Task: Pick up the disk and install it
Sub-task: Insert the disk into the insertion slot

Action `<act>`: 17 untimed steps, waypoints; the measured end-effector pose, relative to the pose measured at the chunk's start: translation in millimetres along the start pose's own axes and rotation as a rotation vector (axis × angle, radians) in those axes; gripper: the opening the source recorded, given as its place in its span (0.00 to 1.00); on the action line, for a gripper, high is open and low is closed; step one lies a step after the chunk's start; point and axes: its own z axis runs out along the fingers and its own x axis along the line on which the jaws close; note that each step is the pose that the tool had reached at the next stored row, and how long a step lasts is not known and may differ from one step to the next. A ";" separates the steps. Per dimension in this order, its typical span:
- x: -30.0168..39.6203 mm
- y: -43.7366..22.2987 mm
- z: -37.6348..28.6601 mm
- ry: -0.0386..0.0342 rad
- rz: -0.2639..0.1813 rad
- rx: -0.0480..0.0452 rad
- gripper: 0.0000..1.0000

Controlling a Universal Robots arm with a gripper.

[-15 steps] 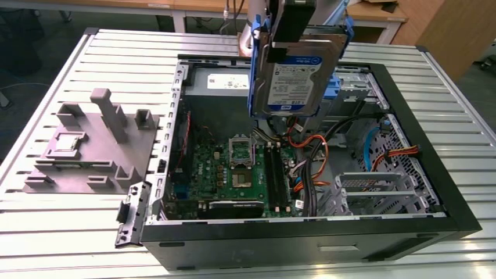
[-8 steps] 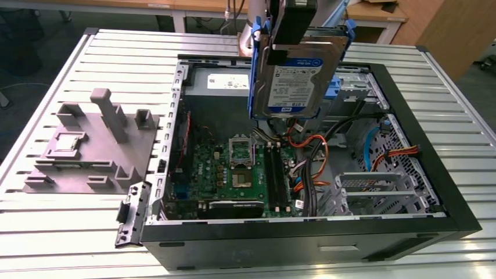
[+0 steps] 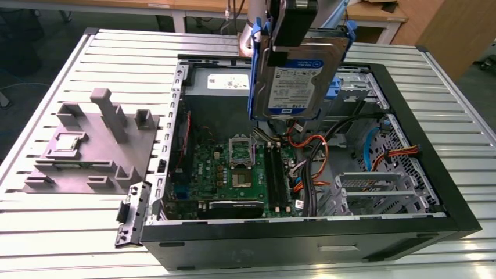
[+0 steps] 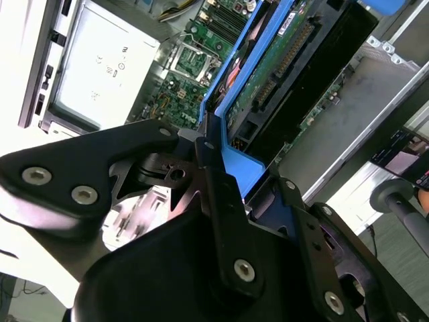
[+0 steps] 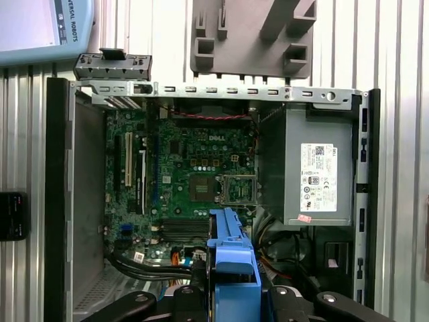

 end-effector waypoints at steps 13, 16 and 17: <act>2.2 0.0 -1.5 0.0000 0.000 -0.0002 0.37; 2.1 0.0 -4.1 0.0000 0.001 -0.0028 0.37; 2.0 -0.1 -4.6 0.0000 0.002 -0.0041 0.37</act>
